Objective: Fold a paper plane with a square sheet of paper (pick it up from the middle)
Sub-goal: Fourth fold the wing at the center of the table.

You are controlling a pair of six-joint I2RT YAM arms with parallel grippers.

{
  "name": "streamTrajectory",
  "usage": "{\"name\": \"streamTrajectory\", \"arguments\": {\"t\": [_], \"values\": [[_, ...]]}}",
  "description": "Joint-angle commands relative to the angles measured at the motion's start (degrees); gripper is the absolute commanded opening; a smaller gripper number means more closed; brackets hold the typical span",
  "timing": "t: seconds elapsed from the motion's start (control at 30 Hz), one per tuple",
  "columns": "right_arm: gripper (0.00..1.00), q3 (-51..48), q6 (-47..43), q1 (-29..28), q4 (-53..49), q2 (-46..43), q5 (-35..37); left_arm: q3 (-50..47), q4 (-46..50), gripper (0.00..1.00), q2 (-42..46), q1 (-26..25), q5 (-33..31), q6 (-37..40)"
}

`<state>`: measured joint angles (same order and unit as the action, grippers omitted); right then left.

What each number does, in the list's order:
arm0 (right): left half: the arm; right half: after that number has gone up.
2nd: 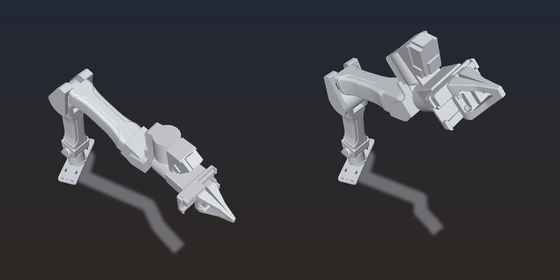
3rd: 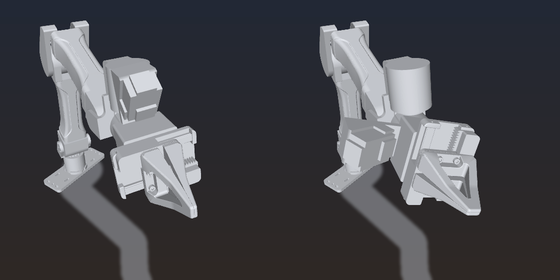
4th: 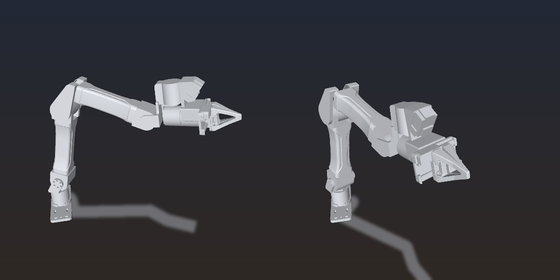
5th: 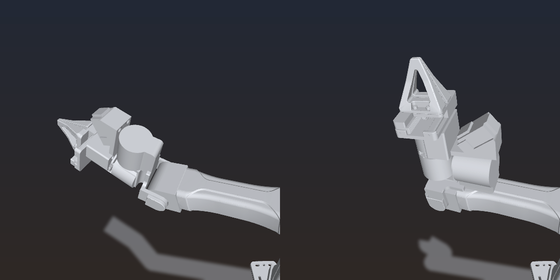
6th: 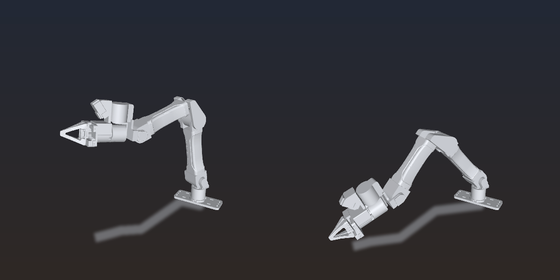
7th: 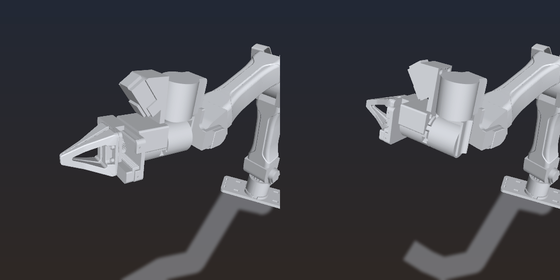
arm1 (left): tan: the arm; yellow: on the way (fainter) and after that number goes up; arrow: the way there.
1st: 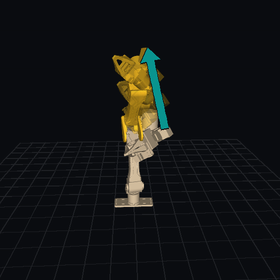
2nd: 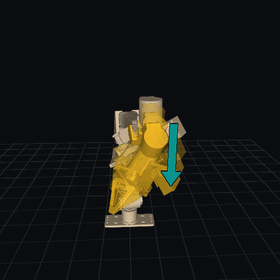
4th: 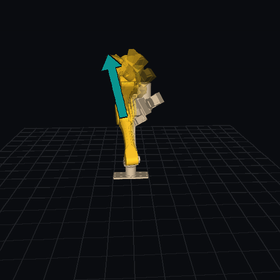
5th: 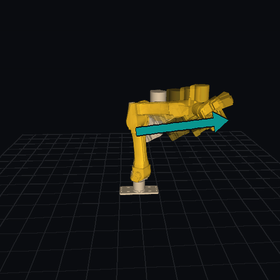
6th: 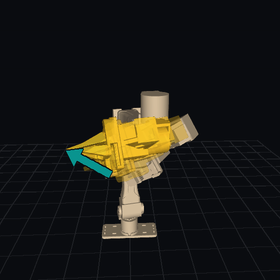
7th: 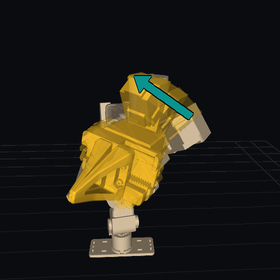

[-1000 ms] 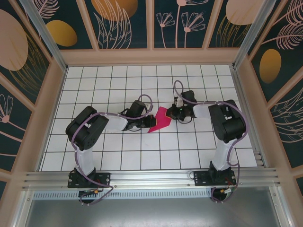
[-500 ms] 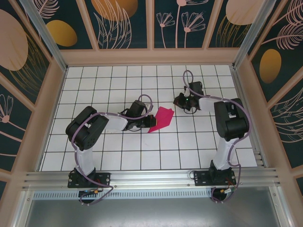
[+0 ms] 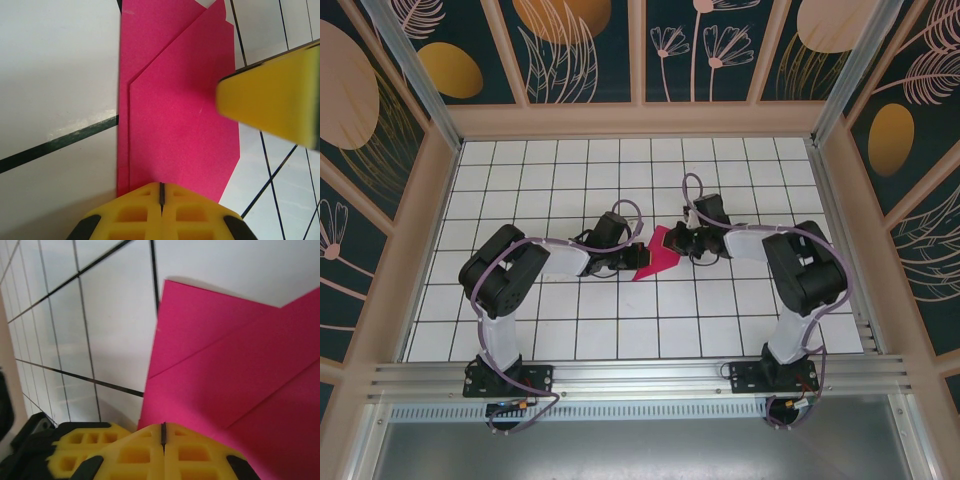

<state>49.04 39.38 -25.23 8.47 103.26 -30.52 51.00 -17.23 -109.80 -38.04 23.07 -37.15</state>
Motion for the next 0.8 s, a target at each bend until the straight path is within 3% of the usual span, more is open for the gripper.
{"name": "streamTrajectory", "arguments": {"t": [0.0,0.23,0.37,0.47,0.77], "values": [[0.0,-0.2,1.4,-0.4,3.2,2.4,-1.5,-1.7,7.1,0.0,-1.1,0.4,-4.3,-0.3],[0.0,1.4,0.1,-0.3,-1.9,5.7,2.4,1.6,8.3,0.0,2.5,0.4,-2.9,1.0],[0.0,1.8,-0.1,-0.3,-5.0,6.8,4.6,3.0,7.4,0.17,7.3,0.5,-2.8,0.2],[0.0,1.8,-0.1,-0.3,-6.4,7.3,5.6,3.0,6.1,0.22,9.9,0.6,-1.7,-0.6],[0.0,2.8,0.1,-0.3,-8.9,8.4,6.8,0.4,3.6,0.24,7.8,-0.3,3.2,-3.0]]}}
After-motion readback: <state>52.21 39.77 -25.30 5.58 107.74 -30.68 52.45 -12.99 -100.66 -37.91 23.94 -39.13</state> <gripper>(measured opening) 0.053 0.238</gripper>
